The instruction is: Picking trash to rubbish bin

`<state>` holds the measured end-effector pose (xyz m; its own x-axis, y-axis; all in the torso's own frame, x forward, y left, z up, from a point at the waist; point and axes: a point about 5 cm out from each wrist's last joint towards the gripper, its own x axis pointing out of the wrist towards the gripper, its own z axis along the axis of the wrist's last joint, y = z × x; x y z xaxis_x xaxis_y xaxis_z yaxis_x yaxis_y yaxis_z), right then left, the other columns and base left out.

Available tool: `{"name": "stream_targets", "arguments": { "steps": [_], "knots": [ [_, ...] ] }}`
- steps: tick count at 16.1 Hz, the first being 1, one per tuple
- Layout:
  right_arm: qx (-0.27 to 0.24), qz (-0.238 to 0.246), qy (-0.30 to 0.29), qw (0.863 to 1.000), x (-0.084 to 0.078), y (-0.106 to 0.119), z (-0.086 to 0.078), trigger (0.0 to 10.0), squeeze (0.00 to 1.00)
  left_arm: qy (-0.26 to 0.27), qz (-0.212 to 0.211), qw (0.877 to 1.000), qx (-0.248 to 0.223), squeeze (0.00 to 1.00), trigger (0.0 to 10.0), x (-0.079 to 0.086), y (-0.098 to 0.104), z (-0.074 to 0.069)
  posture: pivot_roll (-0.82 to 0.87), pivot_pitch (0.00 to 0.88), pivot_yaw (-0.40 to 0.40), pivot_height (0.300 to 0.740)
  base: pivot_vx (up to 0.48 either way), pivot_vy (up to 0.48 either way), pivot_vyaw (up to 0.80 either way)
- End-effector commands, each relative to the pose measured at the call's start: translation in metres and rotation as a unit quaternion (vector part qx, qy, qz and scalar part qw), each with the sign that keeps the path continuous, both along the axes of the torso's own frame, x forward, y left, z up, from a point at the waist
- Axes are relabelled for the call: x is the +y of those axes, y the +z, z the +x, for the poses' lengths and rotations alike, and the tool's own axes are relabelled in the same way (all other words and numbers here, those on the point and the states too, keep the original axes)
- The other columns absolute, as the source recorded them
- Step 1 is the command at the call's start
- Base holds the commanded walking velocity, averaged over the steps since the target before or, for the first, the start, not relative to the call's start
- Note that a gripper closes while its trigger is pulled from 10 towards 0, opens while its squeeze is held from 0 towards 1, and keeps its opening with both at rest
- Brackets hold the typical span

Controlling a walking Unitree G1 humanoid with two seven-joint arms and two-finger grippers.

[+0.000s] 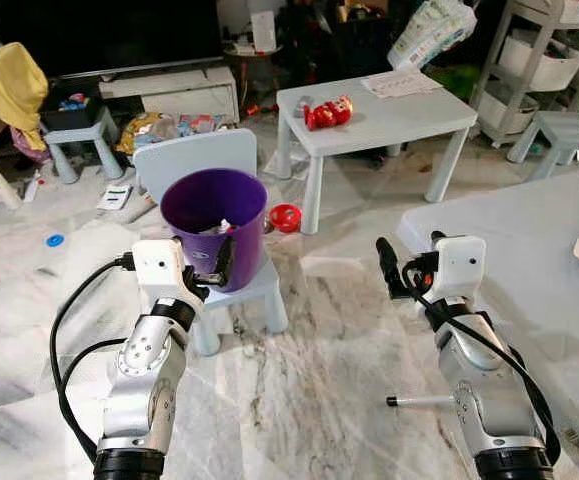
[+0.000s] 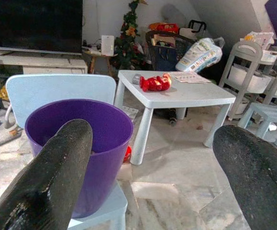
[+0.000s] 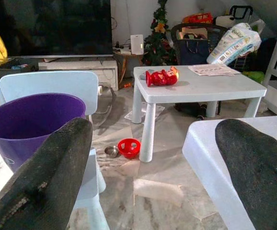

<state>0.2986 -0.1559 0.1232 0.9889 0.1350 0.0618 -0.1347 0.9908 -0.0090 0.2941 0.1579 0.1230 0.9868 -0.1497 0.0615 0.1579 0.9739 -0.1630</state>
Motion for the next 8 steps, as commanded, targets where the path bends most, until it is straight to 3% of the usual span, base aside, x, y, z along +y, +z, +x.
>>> {"name": "stream_targets", "arguments": {
  "steps": [1, 4, 8],
  "knots": [
    [-0.006, 0.001, 0.001, 1.0, 0.0013, 0.0033, 0.0024, 10.0, 0.0, -0.007, 0.003, 1.0, 0.0, 0.0, 10.0, -0.0009, 0.0005, 0.0015, -0.01, 0.0, 0.004, 0.74, 0.0, 0.0, -0.8],
    [-0.009, 0.001, 0.001, 1.0, 0.0007, 0.0039, 0.0022, 10.0, 0.0, -0.006, -0.001, 1.0, 0.0, 0.0, 10.0, -0.0008, 0.0002, 0.0018, -0.01, 0.0, 0.003, 0.74, 0.0, 0.0, -0.8],
    [-0.011, -0.001, 0.002, 1.0, 0.0003, 0.0036, 0.0018, 10.0, 0.0, 0.001, -0.008, 1.0, 0.003, 0.0, 10.0, 0.0009, -0.0011, 0.002, -0.01, 0.0, 0.003, 0.74, 0.0, 0.0, 0.0]
  ]
}}
